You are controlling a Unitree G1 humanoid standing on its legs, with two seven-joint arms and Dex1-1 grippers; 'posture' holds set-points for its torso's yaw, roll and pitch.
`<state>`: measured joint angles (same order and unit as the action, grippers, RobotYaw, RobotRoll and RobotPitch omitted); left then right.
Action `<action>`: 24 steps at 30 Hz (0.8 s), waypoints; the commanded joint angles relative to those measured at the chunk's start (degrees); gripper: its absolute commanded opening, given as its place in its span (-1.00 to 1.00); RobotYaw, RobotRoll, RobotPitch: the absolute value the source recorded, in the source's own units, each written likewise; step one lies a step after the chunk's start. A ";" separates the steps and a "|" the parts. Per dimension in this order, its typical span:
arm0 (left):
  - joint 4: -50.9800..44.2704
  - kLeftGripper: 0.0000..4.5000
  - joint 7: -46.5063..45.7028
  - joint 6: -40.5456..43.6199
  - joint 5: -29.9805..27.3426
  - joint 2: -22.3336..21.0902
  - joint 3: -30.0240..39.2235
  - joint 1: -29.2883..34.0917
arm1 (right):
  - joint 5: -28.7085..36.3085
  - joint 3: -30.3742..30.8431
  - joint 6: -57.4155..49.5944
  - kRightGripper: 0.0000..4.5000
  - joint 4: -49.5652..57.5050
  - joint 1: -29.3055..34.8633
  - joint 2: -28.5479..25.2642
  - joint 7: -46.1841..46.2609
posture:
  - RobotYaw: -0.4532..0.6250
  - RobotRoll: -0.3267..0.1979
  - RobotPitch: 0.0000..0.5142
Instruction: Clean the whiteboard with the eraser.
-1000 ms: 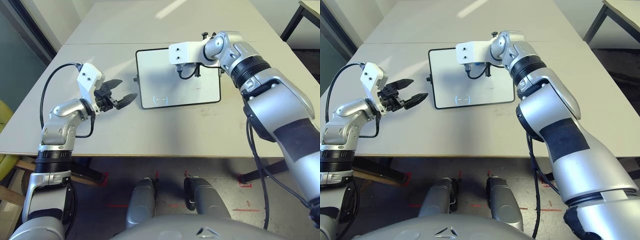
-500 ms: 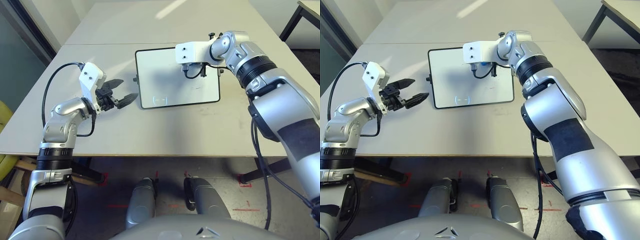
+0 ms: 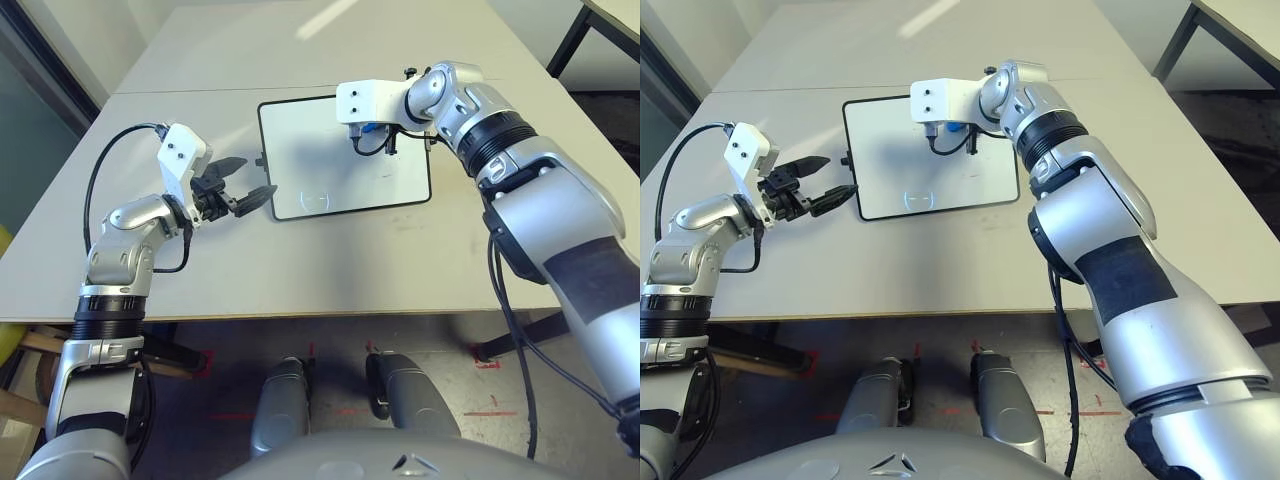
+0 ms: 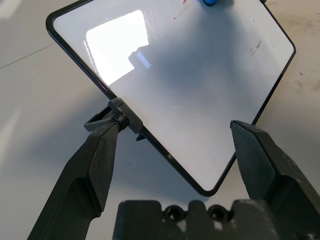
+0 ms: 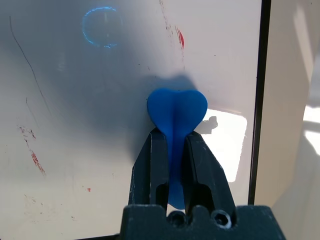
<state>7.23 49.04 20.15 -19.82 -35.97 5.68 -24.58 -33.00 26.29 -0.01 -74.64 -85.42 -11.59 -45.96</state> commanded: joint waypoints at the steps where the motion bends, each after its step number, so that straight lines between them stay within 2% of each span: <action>1: -1.74 1.00 -0.61 0.31 -0.02 -0.13 0.49 1.16 | 0.42 -0.05 -0.09 -0.93 -1.09 -0.49 1.70 -0.48 | -0.05 0.25 -0.68; 24: -7.19 1.00 -3.89 1.55 -1.14 0.35 2.34 5.55 | 0.30 -0.39 0.14 -0.93 -2.52 -2.37 4.23 3.00 | 0.11 0.25 -0.74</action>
<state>1.10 45.47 21.05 -20.40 -35.97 7.83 -19.79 -33.02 26.26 -0.05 -76.72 -86.71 -8.13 -43.25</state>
